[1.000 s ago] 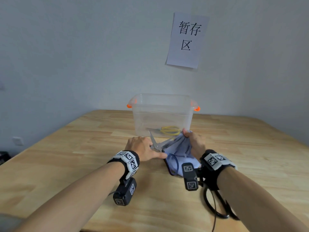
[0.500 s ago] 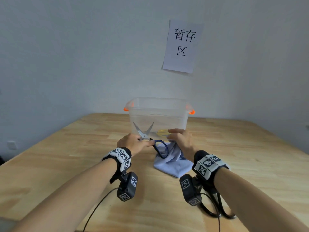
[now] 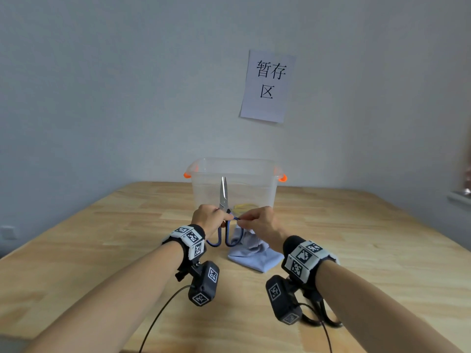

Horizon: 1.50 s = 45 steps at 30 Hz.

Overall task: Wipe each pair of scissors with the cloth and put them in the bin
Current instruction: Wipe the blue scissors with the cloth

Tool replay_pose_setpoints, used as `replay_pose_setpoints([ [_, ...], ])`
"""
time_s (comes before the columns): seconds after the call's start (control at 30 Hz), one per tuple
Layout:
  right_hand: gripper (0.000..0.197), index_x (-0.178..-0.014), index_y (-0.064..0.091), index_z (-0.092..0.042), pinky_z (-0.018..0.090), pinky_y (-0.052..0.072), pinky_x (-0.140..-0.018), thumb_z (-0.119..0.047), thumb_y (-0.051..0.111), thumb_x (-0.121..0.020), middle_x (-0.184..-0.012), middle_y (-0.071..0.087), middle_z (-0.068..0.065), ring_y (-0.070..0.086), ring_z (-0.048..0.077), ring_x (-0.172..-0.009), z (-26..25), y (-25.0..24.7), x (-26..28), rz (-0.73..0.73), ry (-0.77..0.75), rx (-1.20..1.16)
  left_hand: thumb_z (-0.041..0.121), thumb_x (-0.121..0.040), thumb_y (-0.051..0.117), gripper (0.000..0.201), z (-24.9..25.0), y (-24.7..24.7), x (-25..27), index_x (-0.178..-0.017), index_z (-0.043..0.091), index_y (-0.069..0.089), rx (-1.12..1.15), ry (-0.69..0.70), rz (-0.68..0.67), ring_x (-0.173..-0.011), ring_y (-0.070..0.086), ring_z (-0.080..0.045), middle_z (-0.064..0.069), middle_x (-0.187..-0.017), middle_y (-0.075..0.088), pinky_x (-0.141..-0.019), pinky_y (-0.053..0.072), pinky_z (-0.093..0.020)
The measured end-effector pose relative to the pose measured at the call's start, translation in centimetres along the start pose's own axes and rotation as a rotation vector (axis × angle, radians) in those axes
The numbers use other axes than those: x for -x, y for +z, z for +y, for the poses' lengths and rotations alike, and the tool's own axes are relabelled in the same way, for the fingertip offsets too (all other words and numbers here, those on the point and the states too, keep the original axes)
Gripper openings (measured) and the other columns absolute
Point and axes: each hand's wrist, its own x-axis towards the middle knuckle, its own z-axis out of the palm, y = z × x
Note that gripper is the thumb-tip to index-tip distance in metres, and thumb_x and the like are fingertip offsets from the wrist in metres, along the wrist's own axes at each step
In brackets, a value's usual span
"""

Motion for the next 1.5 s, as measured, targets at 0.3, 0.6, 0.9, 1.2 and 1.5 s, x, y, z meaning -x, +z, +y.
replay_pose_setpoints([
  [0.3, 0.004, -0.086, 0.075, -0.001, 0.01, 0.039, -0.049, -0.005, 0.074, -0.086, -0.061, 0.06, -0.002, 0.05, 0.004, -0.053, -1.1, -0.1, 0.4, 0.082, 0.018, -0.158, 0.023, -0.084, 0.074, 0.017, 1.3, -0.3, 0.5, -0.083, 0.006, 0.074, 0.031, 0.044, 0.056, -0.065, 0.051, -0.015, 0.001, -0.069, 0.063, -0.055, 0.033, -0.025],
  [0.6, 0.01, -0.097, 0.073, -0.003, 0.019, 0.049, -0.068, -0.005, 0.072, -0.087, -0.078, 0.069, 0.005, 0.063, 0.015, -0.073, -3.2, -2.0, -0.1, 0.096, 0.056, -0.043, 0.022, -0.094, 0.066, 0.023, 3.2, -1.0, -1.4, -0.077, 0.006, 0.066, 0.055, -0.016, -0.068, -0.048, 0.031, -0.021, 0.0, -0.046, 0.039, -0.053, 0.025, -0.029],
  [0.9, 0.01, -0.092, 0.075, 0.0, 0.017, 0.048, -0.066, -0.008, 0.07, -0.088, -0.088, 0.073, 0.013, 0.061, 0.017, -0.077, -7.2, -3.6, -0.6, 0.241, -0.071, 0.15, 0.017, -0.1, 0.058, 0.032, 7.2, -1.3, -3.1, -0.07, 0.007, 0.056, 0.287, -0.047, 0.005, -0.054, 0.034, -0.02, -0.009, -0.062, 0.045, -0.056, 0.028, -0.03],
  [1.2, 0.02, -0.102, 0.07, -0.004, 0.027, 0.043, -0.065, -0.016, 0.072, -0.087, -0.084, 0.067, 0.008, 0.058, 0.021, -0.074, -9.6, -4.0, -2.1, 0.119, -0.06, 0.291, 0.007, -0.099, 0.051, 0.035, 10.2, -0.7, -3.6, -0.066, 0.005, 0.061, 0.364, -0.048, 0.019, -0.054, 0.047, -0.022, -0.012, -0.065, 0.057, -0.056, 0.042, -0.027],
  [1.5, 0.012, -0.087, 0.062, -0.009, 0.028, 0.04, -0.059, -0.006, 0.052, -0.093, -0.08, 0.058, 0.009, 0.056, 0.03, -0.079, -10.0, -6.8, -4.7, 0.105, 0.042, 0.575, 0.015, -0.101, 0.049, 0.026, 12.5, -2.0, -4.3, -0.09, 0.003, 0.07, -0.124, 0.06, -0.052, -0.086, 0.064, -0.028, -0.013, -0.096, 0.071, -0.076, 0.052, -0.031],
])
